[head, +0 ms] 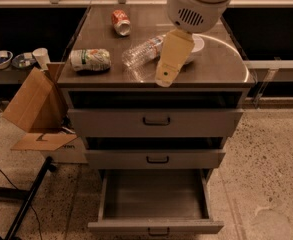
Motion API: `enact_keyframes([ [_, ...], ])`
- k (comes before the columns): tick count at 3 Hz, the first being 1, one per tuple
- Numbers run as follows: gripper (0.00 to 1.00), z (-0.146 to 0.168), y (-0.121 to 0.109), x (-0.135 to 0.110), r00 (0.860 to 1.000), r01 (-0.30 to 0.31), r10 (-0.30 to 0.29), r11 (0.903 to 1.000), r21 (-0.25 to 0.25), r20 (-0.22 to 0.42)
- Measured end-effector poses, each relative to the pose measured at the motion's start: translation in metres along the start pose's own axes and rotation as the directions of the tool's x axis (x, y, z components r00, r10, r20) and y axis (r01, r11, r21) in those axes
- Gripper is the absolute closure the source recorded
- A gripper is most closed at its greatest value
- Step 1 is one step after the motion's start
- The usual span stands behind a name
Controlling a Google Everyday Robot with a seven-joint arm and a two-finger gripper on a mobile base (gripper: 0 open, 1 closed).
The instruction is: Place water bottle into bottom drawer
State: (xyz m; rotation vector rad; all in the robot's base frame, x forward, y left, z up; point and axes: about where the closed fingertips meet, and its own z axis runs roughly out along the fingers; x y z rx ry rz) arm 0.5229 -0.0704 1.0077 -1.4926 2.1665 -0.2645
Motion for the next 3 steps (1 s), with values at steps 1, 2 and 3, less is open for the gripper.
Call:
enact_keyframes([
  [1,0.00,0.013,-0.010,-0.006,1.000,0.004,-0.004,1.0000,0.009,0.014],
  [2,0.00,0.020,-0.023,-0.007,0.997,0.020,-0.020,0.9998,-0.007,0.075],
  [3,0.00,0.028,-0.036,-0.015,0.990,0.058,-0.054,0.9979,-0.028,0.127],
])
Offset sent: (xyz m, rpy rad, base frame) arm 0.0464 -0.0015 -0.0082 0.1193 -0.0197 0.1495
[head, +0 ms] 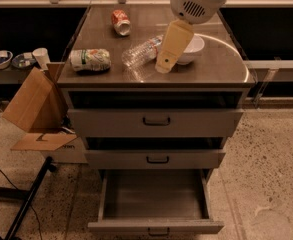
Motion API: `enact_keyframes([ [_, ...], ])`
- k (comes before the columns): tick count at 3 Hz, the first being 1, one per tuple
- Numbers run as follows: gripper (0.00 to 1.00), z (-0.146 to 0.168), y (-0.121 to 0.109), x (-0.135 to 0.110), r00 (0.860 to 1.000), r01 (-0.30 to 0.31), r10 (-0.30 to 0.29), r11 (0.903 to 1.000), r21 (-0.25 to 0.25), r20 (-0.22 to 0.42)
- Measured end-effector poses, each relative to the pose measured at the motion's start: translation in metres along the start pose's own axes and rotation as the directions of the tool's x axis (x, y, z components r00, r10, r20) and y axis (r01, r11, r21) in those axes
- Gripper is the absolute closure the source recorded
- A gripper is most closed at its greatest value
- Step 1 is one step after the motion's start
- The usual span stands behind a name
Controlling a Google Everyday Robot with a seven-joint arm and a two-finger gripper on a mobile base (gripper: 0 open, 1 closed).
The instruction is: Place water bottle into bottom drawer
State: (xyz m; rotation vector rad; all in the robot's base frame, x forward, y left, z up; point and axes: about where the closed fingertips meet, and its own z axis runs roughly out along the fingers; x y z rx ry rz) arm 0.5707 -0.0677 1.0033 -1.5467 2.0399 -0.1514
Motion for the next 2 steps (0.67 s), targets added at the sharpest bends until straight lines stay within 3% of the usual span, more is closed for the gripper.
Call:
enact_keyframes([
  [2,0.00,0.053,-0.028,-0.030,0.998,0.042,-0.038,0.9968,-0.067,0.058],
])
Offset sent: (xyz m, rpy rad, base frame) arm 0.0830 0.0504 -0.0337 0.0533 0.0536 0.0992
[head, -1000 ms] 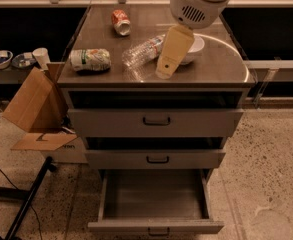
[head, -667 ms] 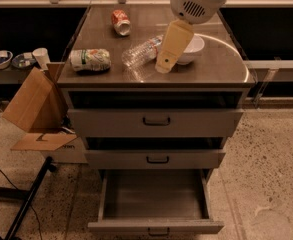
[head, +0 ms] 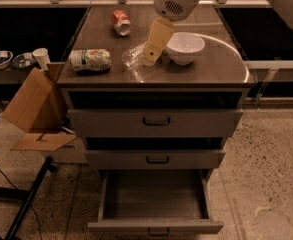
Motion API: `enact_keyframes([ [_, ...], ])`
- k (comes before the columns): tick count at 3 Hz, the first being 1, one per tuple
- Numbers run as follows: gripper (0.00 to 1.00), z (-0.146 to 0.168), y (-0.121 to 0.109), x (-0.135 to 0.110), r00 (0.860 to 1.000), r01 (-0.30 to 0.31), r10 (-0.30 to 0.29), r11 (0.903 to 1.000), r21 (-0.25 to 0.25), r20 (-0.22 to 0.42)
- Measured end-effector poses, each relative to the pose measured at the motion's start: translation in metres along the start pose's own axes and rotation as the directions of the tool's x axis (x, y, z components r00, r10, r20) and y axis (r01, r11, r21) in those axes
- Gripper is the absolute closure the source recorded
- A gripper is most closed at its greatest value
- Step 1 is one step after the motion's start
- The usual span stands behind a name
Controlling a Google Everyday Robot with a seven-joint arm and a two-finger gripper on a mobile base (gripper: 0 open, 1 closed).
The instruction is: Place water bottle into bottom drawer
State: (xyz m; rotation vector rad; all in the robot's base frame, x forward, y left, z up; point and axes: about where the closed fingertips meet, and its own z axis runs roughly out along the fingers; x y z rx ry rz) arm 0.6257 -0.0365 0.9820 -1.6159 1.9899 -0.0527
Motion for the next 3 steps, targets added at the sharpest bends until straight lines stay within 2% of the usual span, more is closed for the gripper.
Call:
enact_keyframes([
  [2,0.00,0.057,-0.021,-0.017,1.000,-0.009,0.008,0.9996,-0.028,-0.023],
  [3,0.00,0.077,-0.028,-0.020,1.000,0.010,-0.010,0.9995,-0.029,-0.005],
])
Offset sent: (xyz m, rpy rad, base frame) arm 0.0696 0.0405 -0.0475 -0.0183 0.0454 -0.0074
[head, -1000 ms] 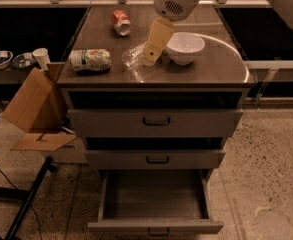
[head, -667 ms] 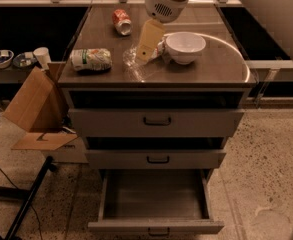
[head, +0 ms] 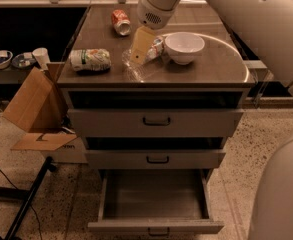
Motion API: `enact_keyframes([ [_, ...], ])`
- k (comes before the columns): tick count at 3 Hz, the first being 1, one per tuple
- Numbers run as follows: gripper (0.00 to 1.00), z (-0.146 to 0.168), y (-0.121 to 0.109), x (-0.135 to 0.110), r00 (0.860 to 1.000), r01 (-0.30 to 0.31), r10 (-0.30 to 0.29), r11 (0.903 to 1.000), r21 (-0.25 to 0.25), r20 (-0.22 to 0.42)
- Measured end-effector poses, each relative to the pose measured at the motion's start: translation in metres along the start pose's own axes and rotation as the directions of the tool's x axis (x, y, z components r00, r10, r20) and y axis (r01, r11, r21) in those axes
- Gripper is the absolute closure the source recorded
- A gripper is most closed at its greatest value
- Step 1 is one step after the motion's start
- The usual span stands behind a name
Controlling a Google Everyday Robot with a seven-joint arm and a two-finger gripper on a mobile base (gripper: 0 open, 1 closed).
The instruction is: Place water bottle into bottom drawer
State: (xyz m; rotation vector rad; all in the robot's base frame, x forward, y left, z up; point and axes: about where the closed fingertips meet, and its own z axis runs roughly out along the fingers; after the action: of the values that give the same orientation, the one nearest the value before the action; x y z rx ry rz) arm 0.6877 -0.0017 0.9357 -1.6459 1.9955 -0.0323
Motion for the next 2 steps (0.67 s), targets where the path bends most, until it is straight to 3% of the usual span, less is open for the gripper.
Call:
enact_keyframes([
  [2,0.00,0.037,-0.019,0.001,0.997,0.072,-0.071,0.9971,-0.024,0.032],
])
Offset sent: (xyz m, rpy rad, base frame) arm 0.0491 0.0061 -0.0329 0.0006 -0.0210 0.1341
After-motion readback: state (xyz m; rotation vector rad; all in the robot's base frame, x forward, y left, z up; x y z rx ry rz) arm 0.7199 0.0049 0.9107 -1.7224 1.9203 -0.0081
